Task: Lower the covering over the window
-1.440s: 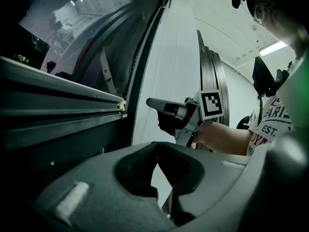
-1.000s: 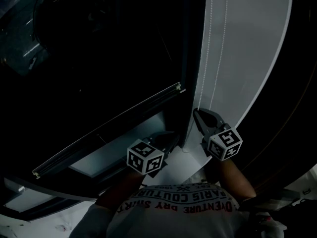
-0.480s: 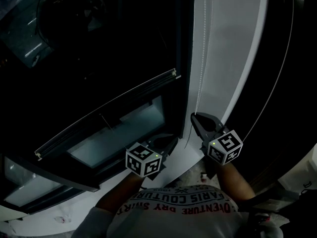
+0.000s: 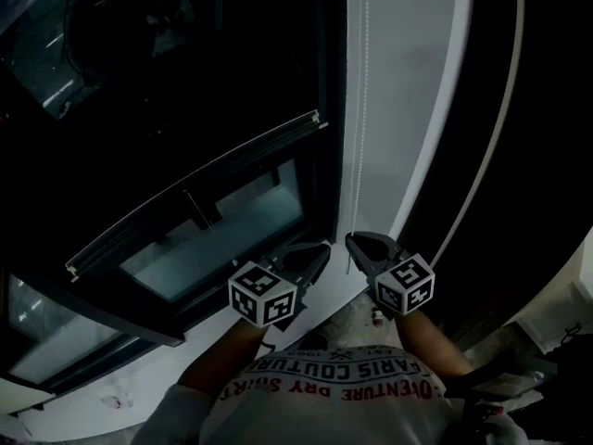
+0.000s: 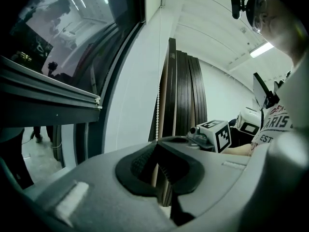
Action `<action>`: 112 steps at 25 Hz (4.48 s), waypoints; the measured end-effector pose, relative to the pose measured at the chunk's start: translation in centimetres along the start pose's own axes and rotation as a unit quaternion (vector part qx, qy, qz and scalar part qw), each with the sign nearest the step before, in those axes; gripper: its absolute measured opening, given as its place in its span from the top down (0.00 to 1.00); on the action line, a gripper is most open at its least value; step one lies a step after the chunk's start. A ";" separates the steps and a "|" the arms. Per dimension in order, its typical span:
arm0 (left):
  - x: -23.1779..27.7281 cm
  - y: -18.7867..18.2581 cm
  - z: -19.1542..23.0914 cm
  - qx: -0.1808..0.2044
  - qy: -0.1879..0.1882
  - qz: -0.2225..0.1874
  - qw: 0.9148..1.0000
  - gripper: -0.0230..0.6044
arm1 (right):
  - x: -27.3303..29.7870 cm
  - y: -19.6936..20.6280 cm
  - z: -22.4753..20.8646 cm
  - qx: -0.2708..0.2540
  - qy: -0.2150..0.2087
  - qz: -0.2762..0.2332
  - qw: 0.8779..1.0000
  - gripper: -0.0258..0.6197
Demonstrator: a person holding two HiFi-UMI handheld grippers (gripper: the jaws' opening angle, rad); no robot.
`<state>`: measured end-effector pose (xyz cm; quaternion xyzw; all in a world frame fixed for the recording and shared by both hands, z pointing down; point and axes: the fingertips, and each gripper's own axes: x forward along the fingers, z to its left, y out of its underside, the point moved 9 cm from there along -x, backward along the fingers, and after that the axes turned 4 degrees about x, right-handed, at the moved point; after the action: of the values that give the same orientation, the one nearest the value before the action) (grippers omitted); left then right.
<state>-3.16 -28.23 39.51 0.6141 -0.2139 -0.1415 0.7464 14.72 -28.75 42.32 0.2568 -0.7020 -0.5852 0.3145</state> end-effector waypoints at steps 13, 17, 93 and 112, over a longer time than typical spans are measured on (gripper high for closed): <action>0.5 -3.3 -1.9 0.043 0.034 -0.037 0.998 0.96 | -0.8 4.8 3.9 0.021 -0.039 0.063 0.997 0.95; 1.1 -5.1 -1.7 0.051 0.057 -0.039 0.996 0.81 | -0.8 4.7 4.2 0.017 -0.040 0.070 0.997 0.95; 4.8 3.3 -2.7 0.041 0.030 -0.020 0.998 0.93 | -2.1 -11.0 0.1 0.053 -0.142 -0.058 0.987 0.83; 7.0 5.4 -0.5 0.113 -0.002 -0.002 0.994 0.93 | -1.4 -8.4 -1.7 0.004 -0.114 -0.046 0.992 0.95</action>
<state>2.86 -29.95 45.74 0.6946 -0.2285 -0.1195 0.6715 16.88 -30.42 34.08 0.2213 -0.7232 -0.6215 0.2040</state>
